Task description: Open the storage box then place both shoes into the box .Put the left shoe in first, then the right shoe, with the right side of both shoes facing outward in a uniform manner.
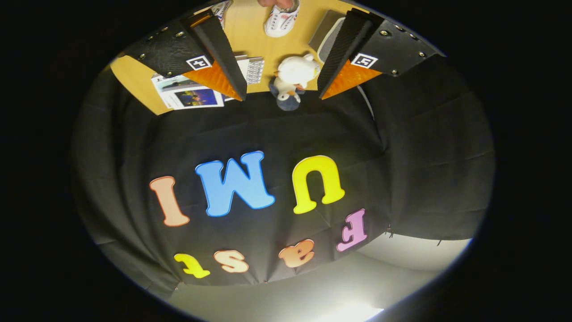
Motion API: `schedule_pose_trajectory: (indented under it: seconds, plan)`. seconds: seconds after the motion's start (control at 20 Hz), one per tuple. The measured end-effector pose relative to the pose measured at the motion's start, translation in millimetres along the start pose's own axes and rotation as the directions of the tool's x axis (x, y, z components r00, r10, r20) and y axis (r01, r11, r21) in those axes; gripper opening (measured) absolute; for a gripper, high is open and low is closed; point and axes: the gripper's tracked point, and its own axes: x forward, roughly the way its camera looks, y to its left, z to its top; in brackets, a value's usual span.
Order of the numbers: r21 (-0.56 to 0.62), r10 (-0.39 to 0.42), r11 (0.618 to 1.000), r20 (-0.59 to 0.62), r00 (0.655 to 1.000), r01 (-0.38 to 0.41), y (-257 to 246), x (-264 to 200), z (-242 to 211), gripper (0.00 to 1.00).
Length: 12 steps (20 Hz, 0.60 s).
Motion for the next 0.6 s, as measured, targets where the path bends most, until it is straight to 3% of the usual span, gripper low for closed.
schedule_pose_trajectory:
  seconds: [0.15,0.3,0.6]
  plan:
    - [0.101,0.125,0.988,-0.120,0.985,-0.114,23,18,-49,0.97]
    - [0.213,0.243,0.957,-0.222,0.944,-0.196,48,29,-92,0.96]
    - [0.513,0.380,0.840,-0.324,0.866,-0.176,75,40,-167,0.96]
